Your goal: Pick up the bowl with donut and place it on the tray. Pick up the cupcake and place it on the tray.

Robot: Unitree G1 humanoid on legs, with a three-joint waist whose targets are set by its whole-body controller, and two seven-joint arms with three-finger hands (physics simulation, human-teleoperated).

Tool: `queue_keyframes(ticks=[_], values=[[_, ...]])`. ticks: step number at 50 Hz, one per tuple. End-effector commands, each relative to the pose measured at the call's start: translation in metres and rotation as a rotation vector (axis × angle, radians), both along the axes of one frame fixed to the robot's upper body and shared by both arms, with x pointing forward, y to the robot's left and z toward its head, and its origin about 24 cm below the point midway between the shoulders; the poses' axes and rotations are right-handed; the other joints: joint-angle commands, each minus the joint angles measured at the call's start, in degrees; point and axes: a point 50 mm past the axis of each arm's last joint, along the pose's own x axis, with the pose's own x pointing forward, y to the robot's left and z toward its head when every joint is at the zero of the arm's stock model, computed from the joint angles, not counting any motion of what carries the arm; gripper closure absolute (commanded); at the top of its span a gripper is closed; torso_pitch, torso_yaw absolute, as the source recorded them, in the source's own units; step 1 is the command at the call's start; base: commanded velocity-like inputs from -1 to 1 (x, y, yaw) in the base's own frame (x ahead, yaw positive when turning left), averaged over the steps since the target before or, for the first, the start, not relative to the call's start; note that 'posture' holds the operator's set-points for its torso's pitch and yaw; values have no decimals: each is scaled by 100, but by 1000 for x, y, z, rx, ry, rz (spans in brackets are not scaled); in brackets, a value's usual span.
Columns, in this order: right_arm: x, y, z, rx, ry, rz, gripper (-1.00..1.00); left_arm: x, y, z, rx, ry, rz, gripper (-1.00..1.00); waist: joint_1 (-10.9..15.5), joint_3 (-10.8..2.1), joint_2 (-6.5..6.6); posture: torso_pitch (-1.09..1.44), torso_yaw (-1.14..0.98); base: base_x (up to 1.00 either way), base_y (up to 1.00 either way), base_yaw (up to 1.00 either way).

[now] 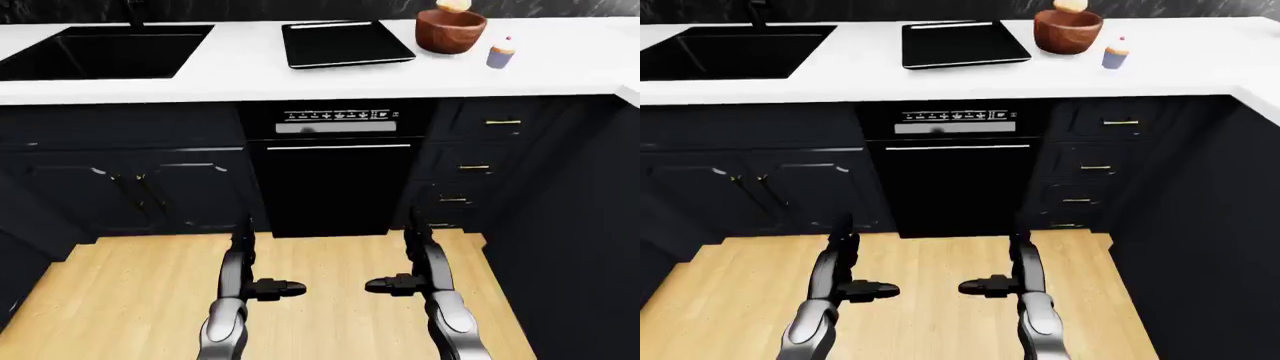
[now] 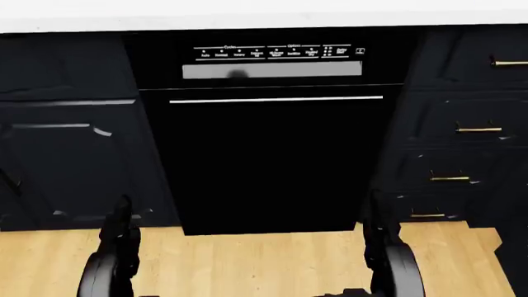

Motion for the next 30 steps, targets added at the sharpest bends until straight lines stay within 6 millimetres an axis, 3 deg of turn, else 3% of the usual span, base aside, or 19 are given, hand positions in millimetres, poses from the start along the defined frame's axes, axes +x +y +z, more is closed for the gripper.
queue_keyframes(ticks=[1, 3, 5, 7, 13, 24, 30], values=[[7, 7, 40, -10, -179, 18, -100, 11, 3, 39, -6, -174, -8, -100, -12, -5, -45, 0, 0, 0, 0, 0], [6, 7, 42, -9, -184, 14, -100, 8, 2, 43, -12, -178, -13, -100, 50, -367, -5, 0, 0, 0, 0, 0], [5, 8, 47, -9, -191, 14, -100, 8, 2, 43, -1, -173, -13, -100, 34, -106, -35, 0, 0, 0, 0, 0], [5, 8, 46, -10, -192, 15, -100, 8, 3, 43, 4, -173, -15, -100, 46, -384, -36, 0, 0, 0, 0, 0], [6, 10, 52, -19, -204, 24, -100, 8, 1, 43, 20, -152, -25, -100, 55, -457, -20, 0, 0, 0, 0, 0], [15, 11, 101, -22, -269, 21, -100, 19, 1, 113, 57, -247, -38, -100, 48, -534, -7, 0, 0, 0, 0, 0], [20, 11, 142, 10, -332, 25, -100, 26, 0, 161, 78, -319, -45, -100, 53, -543, 0, 0, 0, 0, 0, 0]])
